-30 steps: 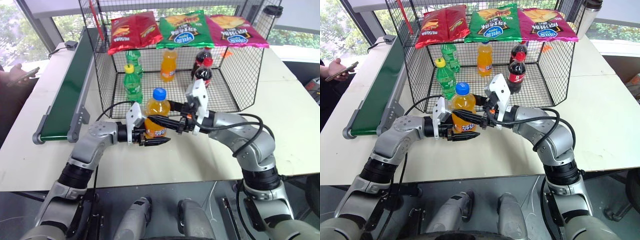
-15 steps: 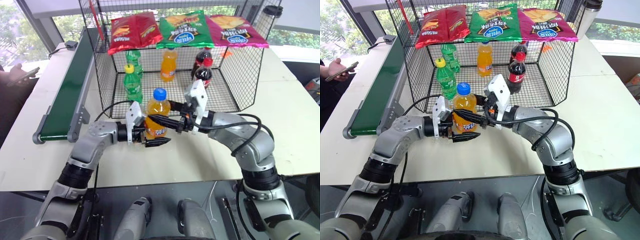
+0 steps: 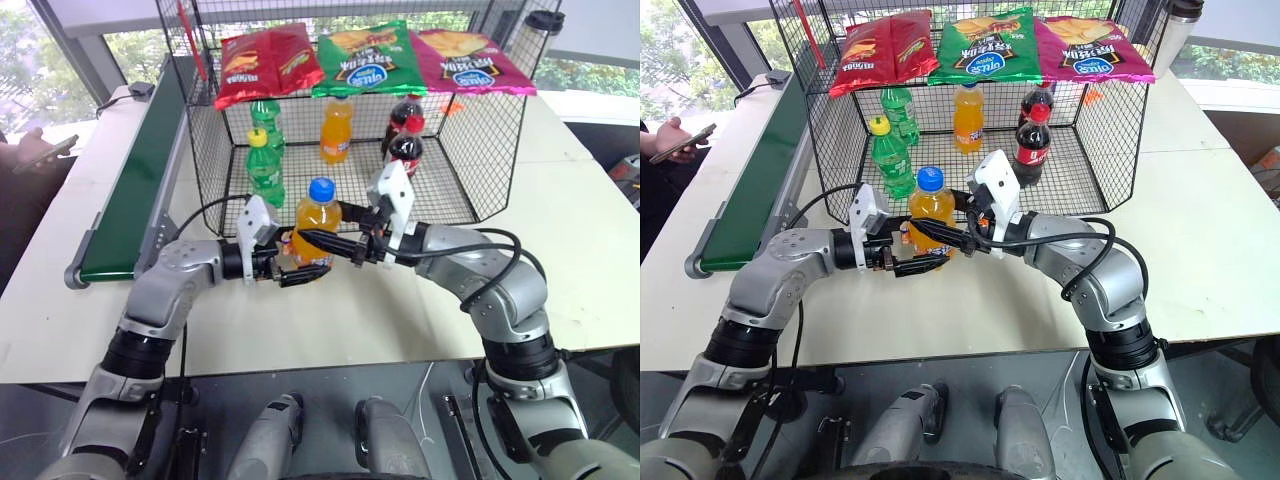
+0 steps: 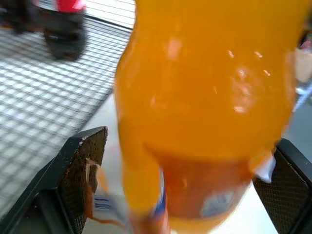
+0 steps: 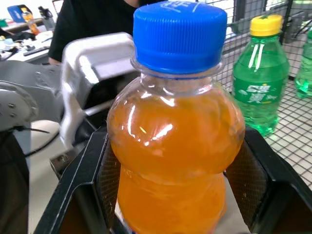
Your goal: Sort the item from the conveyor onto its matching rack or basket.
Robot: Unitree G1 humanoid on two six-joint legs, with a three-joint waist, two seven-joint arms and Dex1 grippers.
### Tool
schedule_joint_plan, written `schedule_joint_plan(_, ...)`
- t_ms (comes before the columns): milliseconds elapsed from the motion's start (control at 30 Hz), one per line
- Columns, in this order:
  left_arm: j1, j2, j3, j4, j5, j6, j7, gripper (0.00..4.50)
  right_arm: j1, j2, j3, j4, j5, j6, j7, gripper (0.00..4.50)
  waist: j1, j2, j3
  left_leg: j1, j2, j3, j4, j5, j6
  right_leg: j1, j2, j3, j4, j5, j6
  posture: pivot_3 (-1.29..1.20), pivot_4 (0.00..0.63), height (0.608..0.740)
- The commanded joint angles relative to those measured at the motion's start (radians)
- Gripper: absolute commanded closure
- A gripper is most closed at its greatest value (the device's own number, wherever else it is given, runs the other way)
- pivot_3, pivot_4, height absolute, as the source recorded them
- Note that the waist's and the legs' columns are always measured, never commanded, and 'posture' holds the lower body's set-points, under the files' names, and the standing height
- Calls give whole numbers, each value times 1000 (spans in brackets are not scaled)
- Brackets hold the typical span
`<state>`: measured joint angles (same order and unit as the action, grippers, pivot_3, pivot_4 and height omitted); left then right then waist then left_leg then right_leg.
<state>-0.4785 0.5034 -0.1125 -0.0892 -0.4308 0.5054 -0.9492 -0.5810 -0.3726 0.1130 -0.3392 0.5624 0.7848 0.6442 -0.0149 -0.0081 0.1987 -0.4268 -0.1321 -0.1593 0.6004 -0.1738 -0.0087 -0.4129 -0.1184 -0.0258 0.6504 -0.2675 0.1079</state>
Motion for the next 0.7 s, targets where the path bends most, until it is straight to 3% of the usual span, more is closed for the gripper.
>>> schedule_joint_plan(33, 21, 30, 98, -58, 11, -37, 66, 21, -10, 7, -23, -26, 0, -29, -13, 2015, 0, 0, 0, 0, 0, 0, 0, 0, 0, 0, 0, 0, 0, 0, 0, 0, 150, 739)
schedule_joint_plan(367, 62, 30, 291, -232, -68, 74, 294, 21, -64, 56, -32, 81, -101, -98, -123, 2015, 1, 0, 0, 0, 0, 0, 1, 0, -1, 0, 0, 0, 1, 1, -1, 0, 150, 739)
schedule_joint_plan(700, 110, 45, 302, -305, -105, 124, 332, 21, -120, 107, -48, 196, -183, -174, -188, 2015, 0, 0, 0, 0, 0, 0, 1, 1, -1, 0, 1, 0, 2, 1, -1, 0, 150, 739)
